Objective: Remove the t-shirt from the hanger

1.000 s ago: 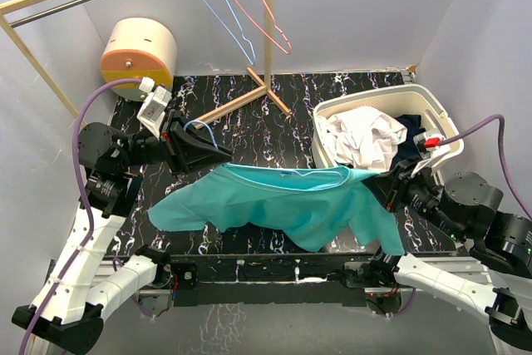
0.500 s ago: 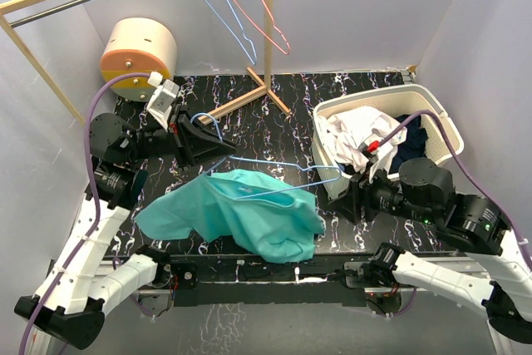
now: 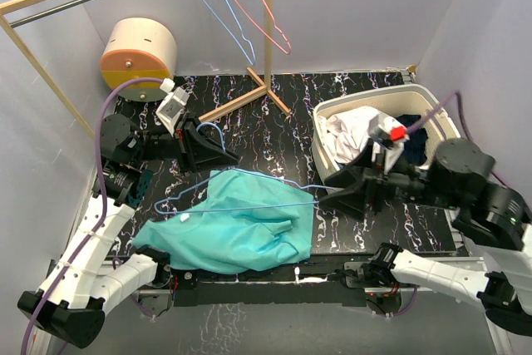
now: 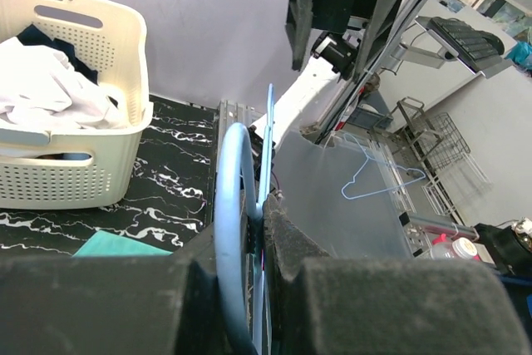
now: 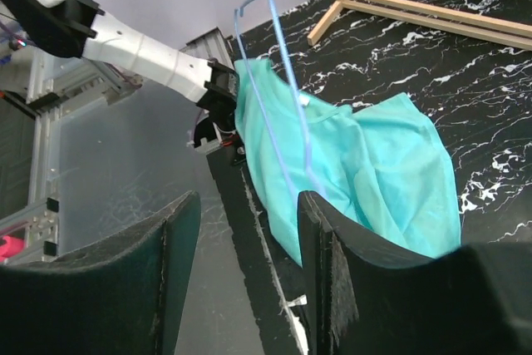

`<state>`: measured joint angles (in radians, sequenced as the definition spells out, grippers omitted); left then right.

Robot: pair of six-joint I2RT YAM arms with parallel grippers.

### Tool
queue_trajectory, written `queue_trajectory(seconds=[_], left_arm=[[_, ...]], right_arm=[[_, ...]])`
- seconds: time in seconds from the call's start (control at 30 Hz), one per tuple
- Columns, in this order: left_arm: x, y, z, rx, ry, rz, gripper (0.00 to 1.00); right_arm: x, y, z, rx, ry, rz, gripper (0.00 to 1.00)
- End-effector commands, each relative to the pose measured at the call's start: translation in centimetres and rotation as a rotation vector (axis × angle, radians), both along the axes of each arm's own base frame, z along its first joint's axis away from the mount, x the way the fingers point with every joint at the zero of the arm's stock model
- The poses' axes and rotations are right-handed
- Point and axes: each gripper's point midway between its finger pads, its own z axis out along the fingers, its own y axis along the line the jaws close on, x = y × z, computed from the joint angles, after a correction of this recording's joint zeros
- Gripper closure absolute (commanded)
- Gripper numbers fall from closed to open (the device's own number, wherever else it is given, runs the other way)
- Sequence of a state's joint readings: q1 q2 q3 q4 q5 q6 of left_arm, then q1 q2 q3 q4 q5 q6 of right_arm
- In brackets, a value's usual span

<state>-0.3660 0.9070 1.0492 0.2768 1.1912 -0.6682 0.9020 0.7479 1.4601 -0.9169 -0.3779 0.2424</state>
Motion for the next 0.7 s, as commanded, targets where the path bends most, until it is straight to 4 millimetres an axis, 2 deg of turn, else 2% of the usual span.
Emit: queue_trajectory(seconds=[0.0, 0.13, 0.27, 0.37, 0.4, 0.53, 0.6, 0.67], left_arm=[[-1.1, 0.3, 0.4, -0.011, -0.047, -0.036, 1.0], [-1.1, 0.3, 0.6, -0.014, -0.051, -0.039, 1.0], [-1.1, 0.3, 0.6, -0.013, -0.05, -0.038, 1.0], [-1.2, 0.3, 0.6, -0.013, -0.053, -0.037, 1.0], [-1.2, 0.3, 0.6, -0.013, -0.052, -0.036, 1.0], [-1.0, 0.3, 0.6, -0.015, -0.053, -0.025, 1.0], [-0.5, 0.2, 0.4, -0.011, -0.049, -0.001, 1.0], [0.3, 0.2, -0.1, 0.005, -0.022, 0.048, 0.85]], right_arm=[[2.3, 3.2, 0.8, -0.003, -0.068, 0.033, 0.47], [3.6, 5.3, -0.9, -0.052, -0.047, 0.06, 0.47], [3.6, 6.6, -2.3, -0.081, -0.014, 0.115, 0.47], [3.5, 7.0, -3.3, -0.1, 0.012, 0.133, 0.52], [3.5, 7.0, -3.6, -0.104, 0.018, 0.137, 0.56], [3.5, 7.1, -4.5, -0.124, 0.04, 0.143, 0.88], [3.9, 6.8, -4.5, -0.126, 0.042, 0.108, 0.92], [4.2, 6.3, -4.4, -0.126, 0.034, 0.07, 0.92]])
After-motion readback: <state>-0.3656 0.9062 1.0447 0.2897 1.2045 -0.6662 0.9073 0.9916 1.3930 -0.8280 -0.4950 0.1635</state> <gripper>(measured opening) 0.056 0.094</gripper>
